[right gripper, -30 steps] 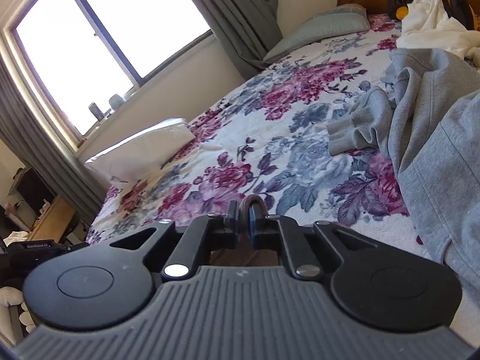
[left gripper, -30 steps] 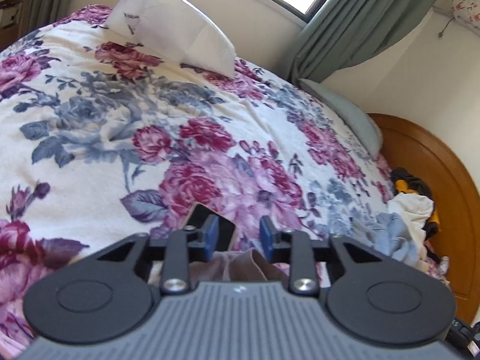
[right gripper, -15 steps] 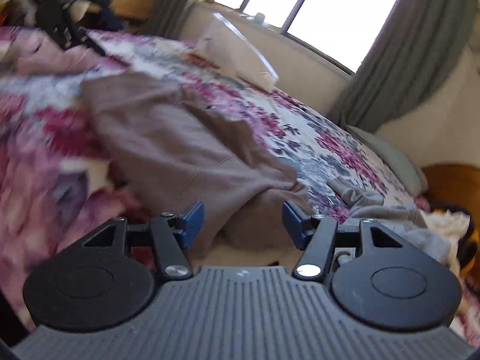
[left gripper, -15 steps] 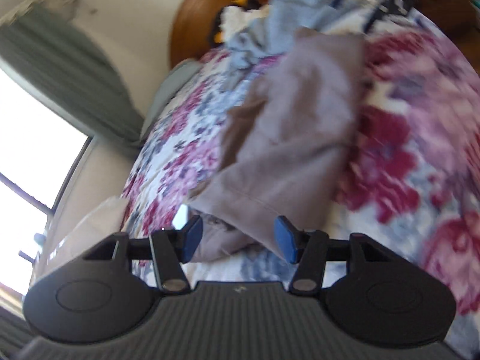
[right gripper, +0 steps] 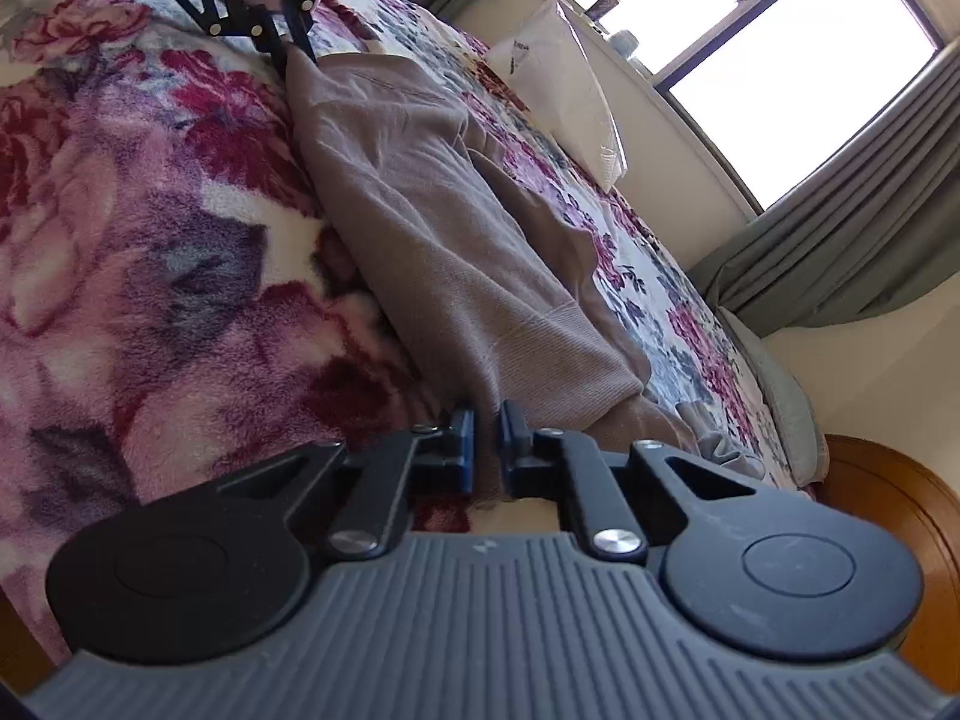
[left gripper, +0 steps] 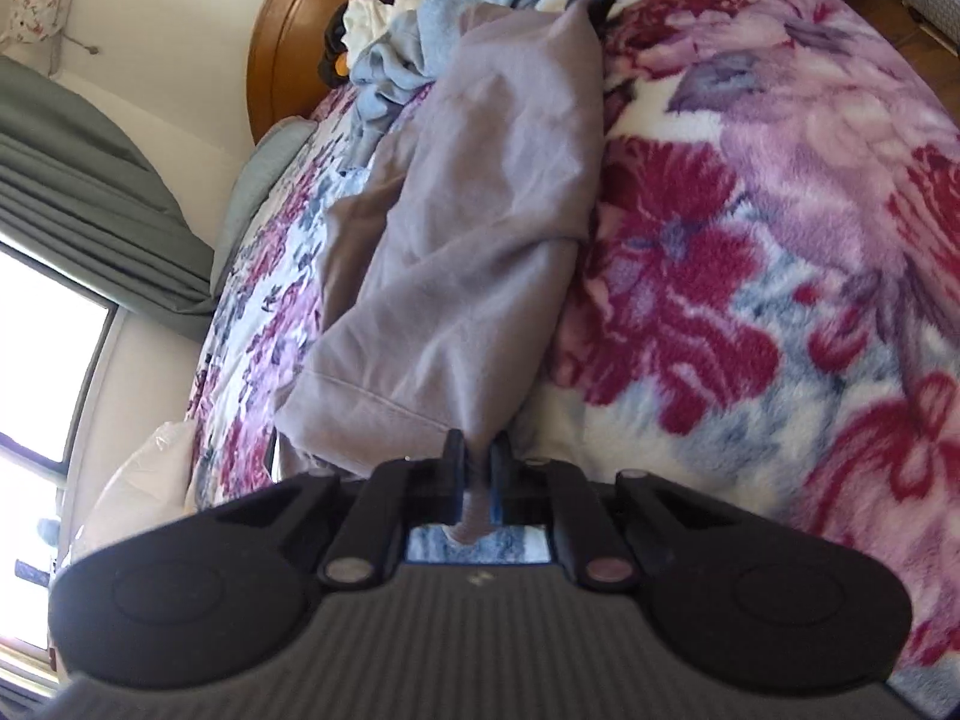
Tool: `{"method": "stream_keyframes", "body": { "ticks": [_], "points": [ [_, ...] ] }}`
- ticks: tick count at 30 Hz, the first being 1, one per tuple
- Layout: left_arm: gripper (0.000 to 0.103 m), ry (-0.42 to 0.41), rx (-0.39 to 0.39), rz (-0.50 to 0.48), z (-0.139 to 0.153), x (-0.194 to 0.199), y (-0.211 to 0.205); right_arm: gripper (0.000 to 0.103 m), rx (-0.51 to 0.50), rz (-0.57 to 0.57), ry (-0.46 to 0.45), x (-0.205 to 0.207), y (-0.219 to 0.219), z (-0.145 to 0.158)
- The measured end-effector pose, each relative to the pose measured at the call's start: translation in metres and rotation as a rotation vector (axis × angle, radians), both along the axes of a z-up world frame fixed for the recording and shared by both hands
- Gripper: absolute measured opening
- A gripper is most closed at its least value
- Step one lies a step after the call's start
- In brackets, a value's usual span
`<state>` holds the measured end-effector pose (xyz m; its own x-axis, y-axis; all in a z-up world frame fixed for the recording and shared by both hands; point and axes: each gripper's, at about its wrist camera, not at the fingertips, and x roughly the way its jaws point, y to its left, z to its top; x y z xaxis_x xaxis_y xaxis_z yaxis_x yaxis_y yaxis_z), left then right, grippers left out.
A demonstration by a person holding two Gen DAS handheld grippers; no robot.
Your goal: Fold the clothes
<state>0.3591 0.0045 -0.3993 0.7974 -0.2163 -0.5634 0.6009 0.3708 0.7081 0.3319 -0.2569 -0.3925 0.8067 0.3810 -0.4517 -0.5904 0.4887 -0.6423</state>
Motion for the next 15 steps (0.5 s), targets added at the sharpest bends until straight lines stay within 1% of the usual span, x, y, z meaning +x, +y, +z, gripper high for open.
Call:
{"method": "stream_keyframes", "body": {
  "ticks": [1, 2, 6, 8, 10, 11, 13, 15],
  "points": [
    [0.005, -0.001, -0.039, 0.016, 0.008, -0.004, 0.003, 0.005, 0.028, -0.008, 0.01, -0.003, -0.003, 0.006],
    [0.005, 0.005, -0.058, 0.025, 0.012, -0.008, 0.005, 0.005, 0.056, -0.017, 0.021, -0.007, -0.006, 0.011],
    [0.005, 0.107, -0.124, 0.005, 0.05, -0.043, 0.015, 0.005, 0.227, -0.05, 0.104, -0.024, -0.029, 0.049],
    [0.005, 0.153, -0.161, -0.006, 0.069, -0.058, 0.017, 0.005, 0.33, -0.032, 0.168, -0.042, -0.044, 0.08],
    [0.005, 0.215, -0.226, 0.015, 0.085, -0.054, 0.02, 0.005, 0.425, -0.026, 0.257, -0.048, -0.057, 0.104],
    [0.006, 0.242, -0.258, 0.032, 0.09, -0.05, 0.023, 0.005, 0.46, -0.031, 0.297, -0.042, -0.06, 0.111],
    [0.006, 0.285, -0.372, 0.121, 0.101, -0.029, 0.03, 0.005, 0.541, -0.059, 0.364, -0.024, -0.068, 0.12],
    [0.006, 0.297, -0.466, 0.209, 0.101, -0.005, 0.034, 0.005, 0.626, -0.107, 0.404, 0.003, -0.075, 0.12]
  ]
}}
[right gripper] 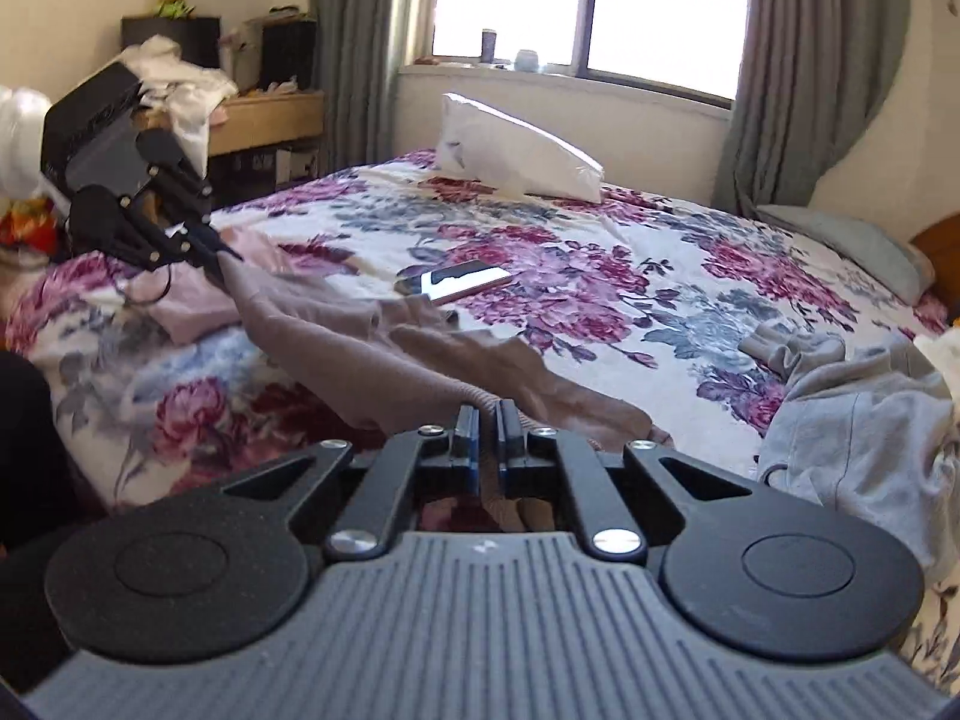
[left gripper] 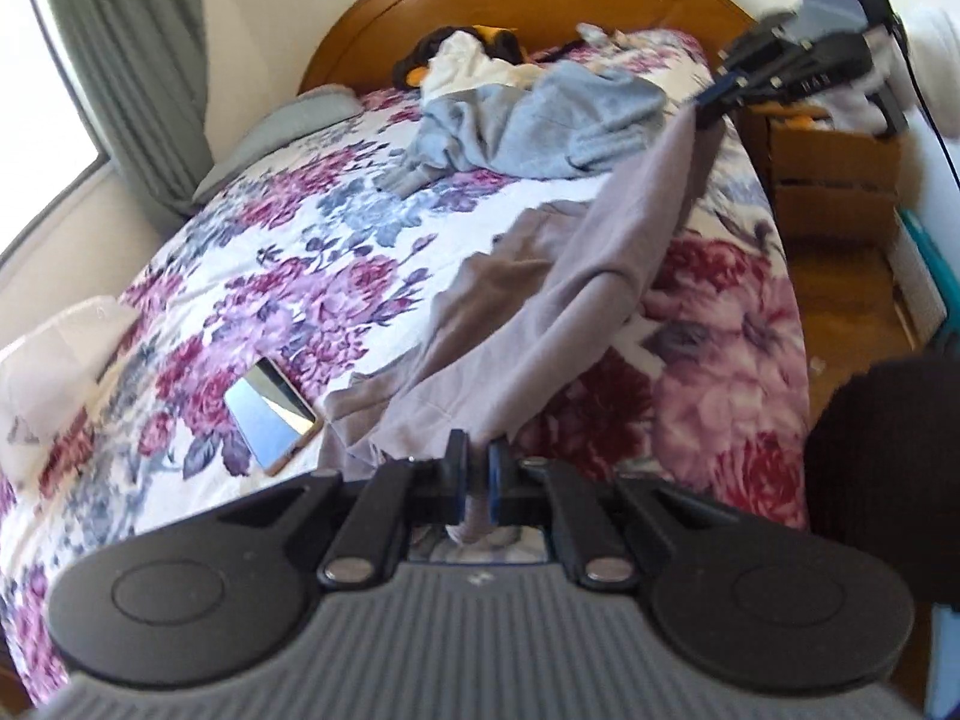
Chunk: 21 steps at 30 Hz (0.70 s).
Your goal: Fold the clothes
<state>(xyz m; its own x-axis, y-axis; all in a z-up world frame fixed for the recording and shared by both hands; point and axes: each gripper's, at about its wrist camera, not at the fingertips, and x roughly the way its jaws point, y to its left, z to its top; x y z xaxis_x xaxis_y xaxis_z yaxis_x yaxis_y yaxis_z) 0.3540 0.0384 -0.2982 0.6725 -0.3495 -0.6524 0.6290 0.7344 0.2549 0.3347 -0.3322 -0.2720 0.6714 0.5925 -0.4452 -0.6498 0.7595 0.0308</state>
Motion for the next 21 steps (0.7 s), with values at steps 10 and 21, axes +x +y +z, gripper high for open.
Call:
{"method": "stream_keyframes", "body": {
  "ticks": [10, 21],
  "points": [
    [0.019, 0.231, -0.243, 0.437, -0.032, 0.17, 0.015, 0.009, 0.176, -0.281, 0.202, 0.174, 0.014, -0.062],
    [0.052, 0.241, -0.492, 0.739, -0.011, 0.129, 0.065, 0.046, 0.381, -0.507, -0.001, 0.12, 0.006, -0.066]
  ]
}}
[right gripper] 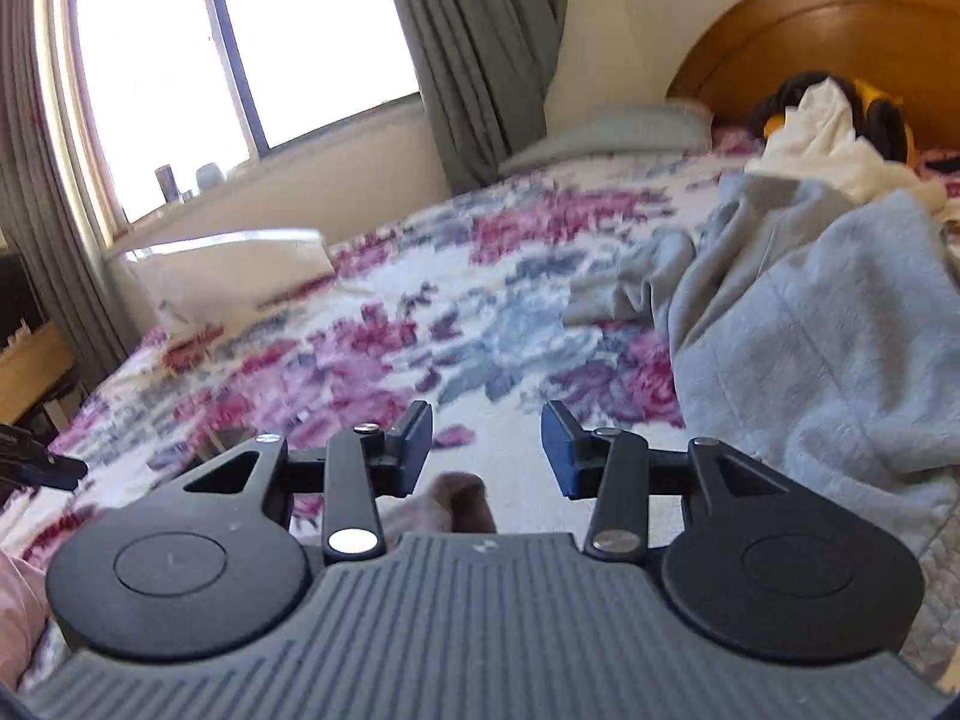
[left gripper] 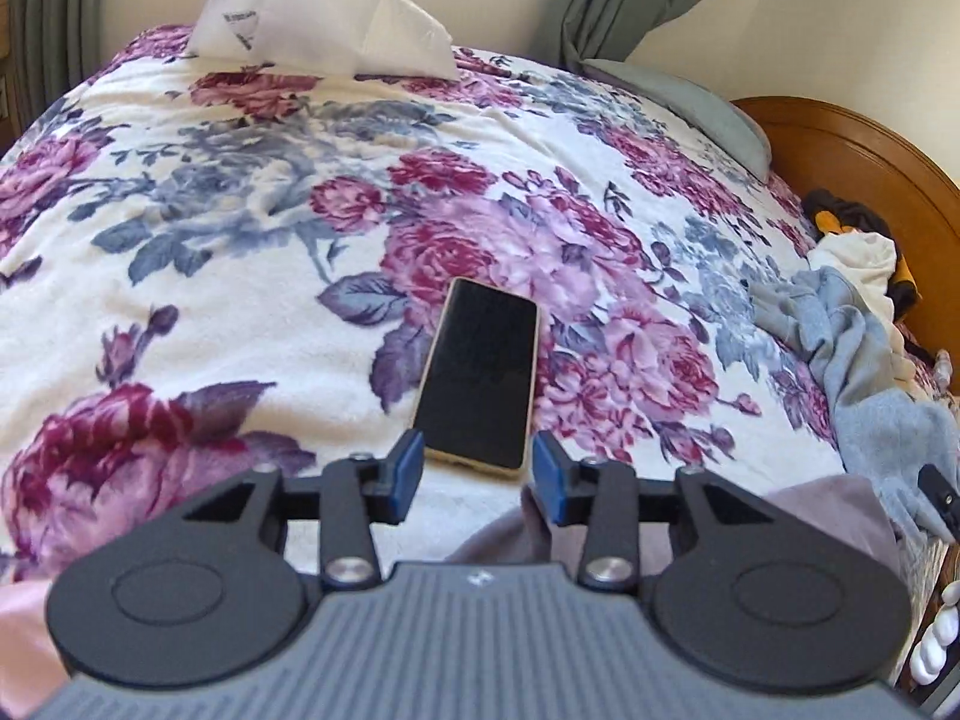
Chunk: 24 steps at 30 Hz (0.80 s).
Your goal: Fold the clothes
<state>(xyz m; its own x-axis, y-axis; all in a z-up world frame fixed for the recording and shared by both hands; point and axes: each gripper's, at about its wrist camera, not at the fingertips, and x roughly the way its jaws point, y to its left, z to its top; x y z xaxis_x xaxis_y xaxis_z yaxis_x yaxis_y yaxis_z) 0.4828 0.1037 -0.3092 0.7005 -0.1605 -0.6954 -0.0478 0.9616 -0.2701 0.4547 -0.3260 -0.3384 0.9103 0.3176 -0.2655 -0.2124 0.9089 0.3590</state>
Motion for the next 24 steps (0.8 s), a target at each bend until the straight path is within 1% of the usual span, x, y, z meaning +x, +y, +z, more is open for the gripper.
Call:
{"method": "stream_keyframes", "body": {
  "ticks": [1, 3, 4, 6, 8, 9, 11, 12, 13, 14, 15, 16, 17, 19, 24],
  "points": [
    [0.055, -0.008, -0.006, -0.01, -0.002, -0.014, -0.005, 0.049, 0.001, 0.018, -0.02, -0.017, 0.004, -0.001],
    [0.054, -0.01, -0.016, -0.023, -0.01, -0.04, -0.016, 0.05, -0.015, 0.047, -0.051, -0.052, 0.01, -0.006],
    [0.052, -0.007, -0.024, -0.029, -0.016, -0.046, -0.019, 0.049, -0.033, 0.04, -0.049, -0.067, 0.012, -0.011],
    [0.05, 0.013, -0.048, -0.061, -0.034, -0.058, -0.027, 0.047, -0.051, 0.034, -0.015, -0.083, 0.011, -0.023],
    [0.035, 0.056, -0.09, -0.098, -0.053, -0.052, -0.032, 0.044, -0.064, 0.01, 0.045, -0.092, 0.007, -0.038],
    [0.028, 0.07, -0.097, -0.111, -0.059, -0.048, -0.035, 0.043, -0.073, -0.001, 0.062, -0.092, 0.005, -0.043],
    [0.028, 0.068, -0.065, -0.121, -0.072, -0.035, -0.042, 0.043, -0.092, -0.012, 0.082, -0.088, 0.004, -0.049],
    [0.027, 0.06, -0.065, -0.126, -0.076, -0.031, -0.044, 0.043, -0.103, -0.009, 0.083, -0.084, 0.004, -0.051],
    [0.024, 0.046, -0.074, -0.127, -0.078, -0.028, -0.045, 0.04, -0.115, -0.007, 0.085, -0.08, 0.004, -0.052],
    [0.022, 0.022, -0.087, -0.121, -0.079, -0.025, -0.043, 0.034, -0.135, 0.004, 0.086, -0.075, 0.007, -0.052],
    [0.013, -0.001, -0.092, -0.118, -0.079, -0.025, -0.042, 0.014, -0.16, 0.012, 0.095, -0.069, 0.01, -0.053],
    [0.008, -0.022, -0.094, -0.117, -0.079, -0.026, -0.041, 0.0, -0.174, 0.024, 0.095, -0.068, 0.013, -0.055],
    [0.007, -0.045, -0.094, -0.112, -0.078, -0.027, -0.039, 0.0, -0.186, 0.036, 0.095, -0.068, 0.016, -0.056],
    [0.004, -0.065, -0.113, -0.093, -0.079, -0.028, -0.032, 0.0, -0.188, 0.019, 0.082, -0.071, 0.016, -0.056],
    [0.003, -0.061, -0.114, -0.072, -0.082, -0.021, -0.019, 0.0, -0.148, -0.085, 0.086, -0.07, -0.008, -0.056]
  ]
}}
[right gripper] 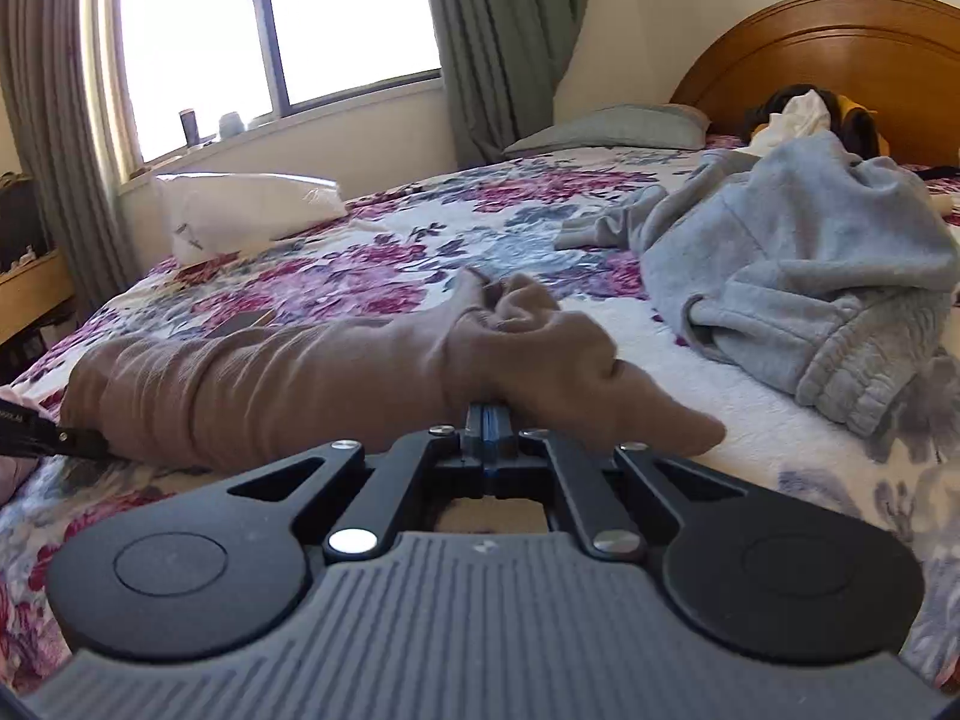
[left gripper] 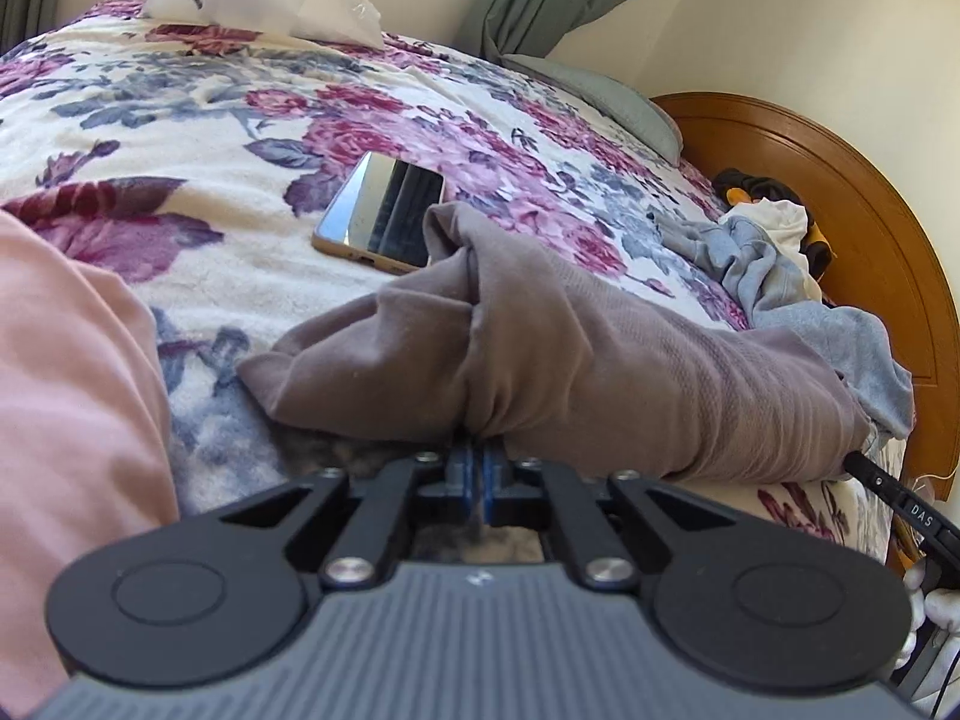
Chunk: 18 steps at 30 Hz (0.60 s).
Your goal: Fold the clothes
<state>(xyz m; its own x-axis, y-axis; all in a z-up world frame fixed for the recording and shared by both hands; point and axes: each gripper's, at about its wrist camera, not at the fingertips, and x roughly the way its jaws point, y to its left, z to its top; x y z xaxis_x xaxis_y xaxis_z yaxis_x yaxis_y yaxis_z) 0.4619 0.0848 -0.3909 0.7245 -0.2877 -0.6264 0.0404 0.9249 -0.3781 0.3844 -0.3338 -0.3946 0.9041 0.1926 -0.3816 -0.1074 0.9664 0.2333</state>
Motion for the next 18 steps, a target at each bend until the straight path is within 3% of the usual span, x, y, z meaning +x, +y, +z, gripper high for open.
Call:
{"method": "stream_keyframes", "body": {
  "ticks": [3, 6, 7, 8, 10, 11, 14, 15, 16, 18],
  "points": [
    [0.004, -0.024, 0.049, -0.039, 0.008, 0.002, 0.0, 0.001, 0.01, -0.02, -0.004, -0.004, -0.016, 0.001],
    [0.007, -0.091, 0.141, -0.072, 0.014, -0.01, -0.011, 0.01, -0.006, 0.079, -0.043, -0.013, -0.009, 0.007],
    [0.013, -0.113, 0.168, -0.077, 0.013, -0.016, -0.016, 0.025, -0.005, 0.13, -0.042, -0.014, -0.003, 0.007],
    [0.017, -0.131, 0.185, -0.077, 0.012, -0.02, -0.018, 0.032, -0.015, 0.146, -0.041, -0.014, 0.002, 0.006],
    [0.037, -0.156, 0.197, -0.073, 0.01, -0.024, -0.02, 0.04, -0.035, 0.158, -0.027, -0.01, 0.012, 0.002],
    [0.038, -0.162, 0.195, -0.073, 0.008, -0.023, -0.021, 0.041, -0.035, 0.158, -0.021, -0.006, 0.015, 0.0],
    [0.035, -0.167, 0.192, -0.073, 0.003, -0.022, -0.023, 0.035, -0.054, 0.151, -0.007, 0.005, 0.029, -0.004],
    [0.026, -0.154, 0.19, -0.074, 0.001, -0.018, -0.023, 0.006, -0.079, 0.152, 0.004, 0.009, 0.034, -0.005],
    [0.012, -0.14, 0.188, -0.075, -0.002, -0.015, -0.024, 0.006, -0.095, 0.141, 0.003, 0.011, 0.038, -0.006],
    [0.009, -0.121, 0.177, -0.073, -0.004, -0.01, -0.022, 0.005, -0.097, 0.117, -0.008, 0.011, 0.037, -0.005]
  ]
}}
